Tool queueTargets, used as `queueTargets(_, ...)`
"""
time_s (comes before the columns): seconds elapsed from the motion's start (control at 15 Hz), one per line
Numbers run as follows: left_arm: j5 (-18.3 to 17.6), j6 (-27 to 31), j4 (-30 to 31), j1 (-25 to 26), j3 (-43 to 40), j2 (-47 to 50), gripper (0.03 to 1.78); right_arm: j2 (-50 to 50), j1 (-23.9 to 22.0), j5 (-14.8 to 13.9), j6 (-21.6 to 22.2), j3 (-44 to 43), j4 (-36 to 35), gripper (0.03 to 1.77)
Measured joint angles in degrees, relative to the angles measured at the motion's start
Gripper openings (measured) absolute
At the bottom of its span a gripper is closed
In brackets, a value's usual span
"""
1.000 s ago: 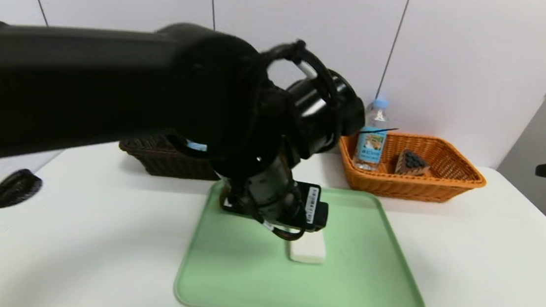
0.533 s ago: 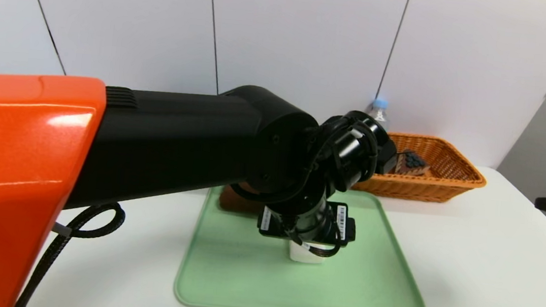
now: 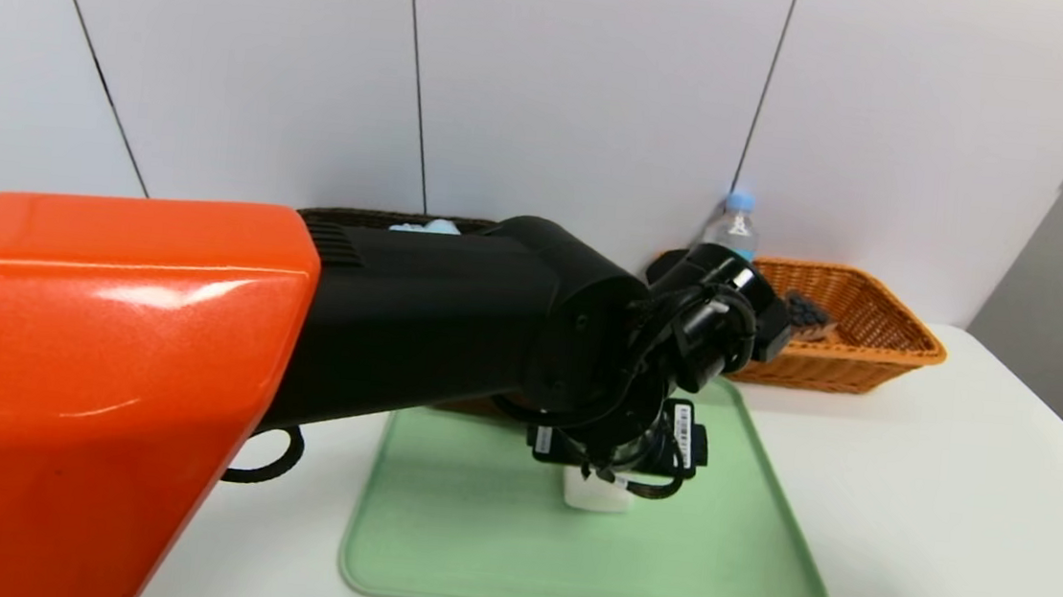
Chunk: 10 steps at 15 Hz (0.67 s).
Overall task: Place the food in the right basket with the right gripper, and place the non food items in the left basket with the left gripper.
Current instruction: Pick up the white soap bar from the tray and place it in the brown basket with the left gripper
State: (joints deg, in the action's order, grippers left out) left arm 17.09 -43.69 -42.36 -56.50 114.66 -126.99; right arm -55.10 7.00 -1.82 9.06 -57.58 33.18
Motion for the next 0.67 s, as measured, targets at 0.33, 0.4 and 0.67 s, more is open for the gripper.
queueTargets(0.33, 3.8, 0.6, -0.5, 0.1, 0.1, -2.0, 1.69, 2.6, 0.2, 0.9, 0.1, 2.4, 0.0, 1.7)
queueTargets(0.4, 3.8, 0.5, 0.2, 0.1, 0.1, -2.5, 1.69, 3.1, 0.3, 0.9, 0.1, 2.9, 0.0, 1.7)
queueTargets(0.67, 3.8, 0.5, 1.9, 0.1, 0.1, -4.0, 1.69, 4.4, 0.3, 0.9, 0.1, 3.9, 0.0, 1.7)
